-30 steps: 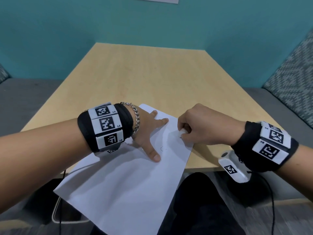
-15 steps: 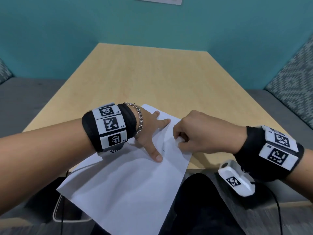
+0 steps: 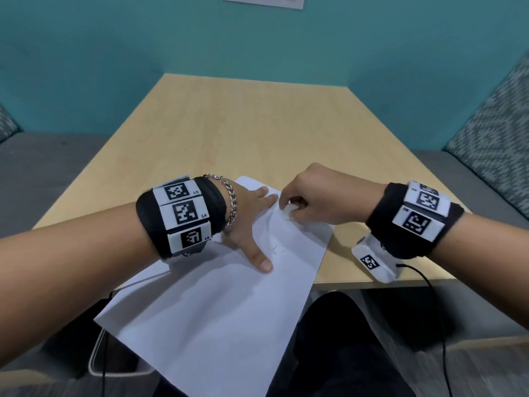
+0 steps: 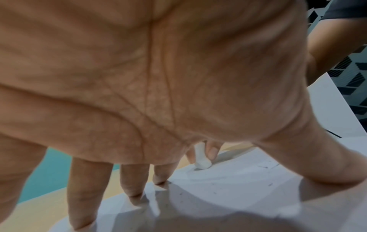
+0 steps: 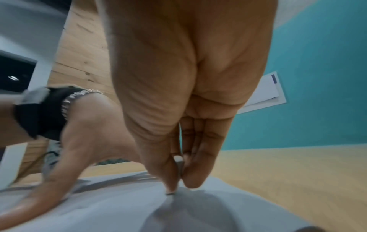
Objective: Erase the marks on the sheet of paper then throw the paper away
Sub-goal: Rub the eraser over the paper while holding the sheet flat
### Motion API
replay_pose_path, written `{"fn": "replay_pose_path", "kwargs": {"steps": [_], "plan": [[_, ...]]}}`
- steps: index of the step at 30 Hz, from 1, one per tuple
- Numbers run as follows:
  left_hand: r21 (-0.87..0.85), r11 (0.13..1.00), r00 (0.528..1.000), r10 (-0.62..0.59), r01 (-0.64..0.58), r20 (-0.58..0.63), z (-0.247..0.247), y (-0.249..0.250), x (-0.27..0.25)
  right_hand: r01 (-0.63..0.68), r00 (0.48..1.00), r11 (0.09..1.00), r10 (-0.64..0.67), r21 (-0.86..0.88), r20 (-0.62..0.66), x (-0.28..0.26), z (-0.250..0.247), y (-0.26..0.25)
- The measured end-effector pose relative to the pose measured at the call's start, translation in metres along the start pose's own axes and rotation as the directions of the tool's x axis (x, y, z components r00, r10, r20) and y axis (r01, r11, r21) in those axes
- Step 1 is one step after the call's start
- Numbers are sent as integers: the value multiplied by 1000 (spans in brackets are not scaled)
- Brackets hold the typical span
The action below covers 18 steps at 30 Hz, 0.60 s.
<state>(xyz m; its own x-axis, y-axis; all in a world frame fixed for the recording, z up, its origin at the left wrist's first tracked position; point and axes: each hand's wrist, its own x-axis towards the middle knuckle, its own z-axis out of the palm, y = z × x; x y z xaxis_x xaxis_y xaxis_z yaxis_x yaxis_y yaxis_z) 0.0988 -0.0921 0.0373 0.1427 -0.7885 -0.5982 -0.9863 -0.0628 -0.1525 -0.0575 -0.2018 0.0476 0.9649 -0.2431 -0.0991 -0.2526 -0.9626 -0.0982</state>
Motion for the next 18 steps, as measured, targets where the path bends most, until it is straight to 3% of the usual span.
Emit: {"fn": "replay_pose_path", "kwargs": {"steps": [7,12,18], "plan": [[13,1000,999,-28,28,20,0,1,-1,-2,983,997,-12,72,185,-22,-12,4],[0,1000,1000,-23,23,14,-1,1,-1,-4,999,999,3,34,52,-9,-1,3],[4,998,998,-55,55,10,-1,3,-4,-68,996,997,66,29,55,-38,-9,2]]}}
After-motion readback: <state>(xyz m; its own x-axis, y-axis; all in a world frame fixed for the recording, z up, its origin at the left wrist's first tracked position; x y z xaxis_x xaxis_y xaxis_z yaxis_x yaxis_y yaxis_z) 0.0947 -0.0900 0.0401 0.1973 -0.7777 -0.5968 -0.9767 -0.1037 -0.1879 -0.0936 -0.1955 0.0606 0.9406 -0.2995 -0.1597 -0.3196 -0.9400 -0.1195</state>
